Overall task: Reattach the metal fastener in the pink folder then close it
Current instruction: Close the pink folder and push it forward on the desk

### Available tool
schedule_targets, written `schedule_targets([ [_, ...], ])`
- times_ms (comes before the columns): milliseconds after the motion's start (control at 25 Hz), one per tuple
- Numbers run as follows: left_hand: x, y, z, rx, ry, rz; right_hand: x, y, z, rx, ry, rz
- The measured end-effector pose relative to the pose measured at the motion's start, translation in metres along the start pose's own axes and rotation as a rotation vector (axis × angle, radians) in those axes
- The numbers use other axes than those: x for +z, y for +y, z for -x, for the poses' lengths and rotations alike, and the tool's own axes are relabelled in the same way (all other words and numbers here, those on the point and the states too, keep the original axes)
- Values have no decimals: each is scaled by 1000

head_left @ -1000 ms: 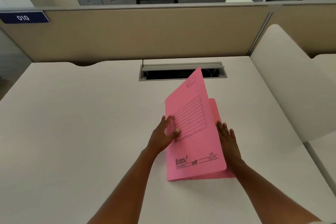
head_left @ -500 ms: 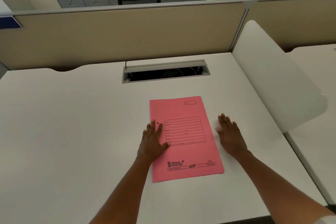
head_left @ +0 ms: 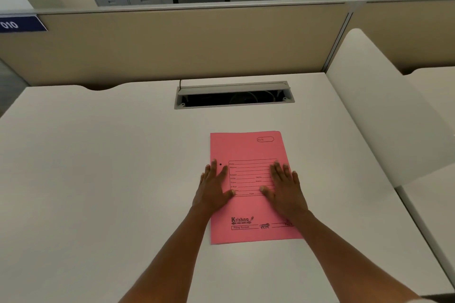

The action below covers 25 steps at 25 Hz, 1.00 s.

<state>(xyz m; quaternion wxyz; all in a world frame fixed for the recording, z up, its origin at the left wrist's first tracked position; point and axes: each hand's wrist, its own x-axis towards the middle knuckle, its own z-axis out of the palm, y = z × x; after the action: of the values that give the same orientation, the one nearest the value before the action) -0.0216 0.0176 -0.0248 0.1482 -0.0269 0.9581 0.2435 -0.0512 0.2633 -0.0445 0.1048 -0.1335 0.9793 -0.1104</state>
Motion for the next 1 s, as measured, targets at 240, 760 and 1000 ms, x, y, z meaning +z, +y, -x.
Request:
schedule_targets([
  [240, -9, 14, 15, -173, 231, 84, 10, -2, 2, 20, 7, 13],
  [760, -24, -1, 3, -315, 60, 875, -5, -9, -7, 179, 146, -231],
  [1000, -44, -34, 10, -270, 54, 995, -26, -34, -27, 440, 260, -604],
])
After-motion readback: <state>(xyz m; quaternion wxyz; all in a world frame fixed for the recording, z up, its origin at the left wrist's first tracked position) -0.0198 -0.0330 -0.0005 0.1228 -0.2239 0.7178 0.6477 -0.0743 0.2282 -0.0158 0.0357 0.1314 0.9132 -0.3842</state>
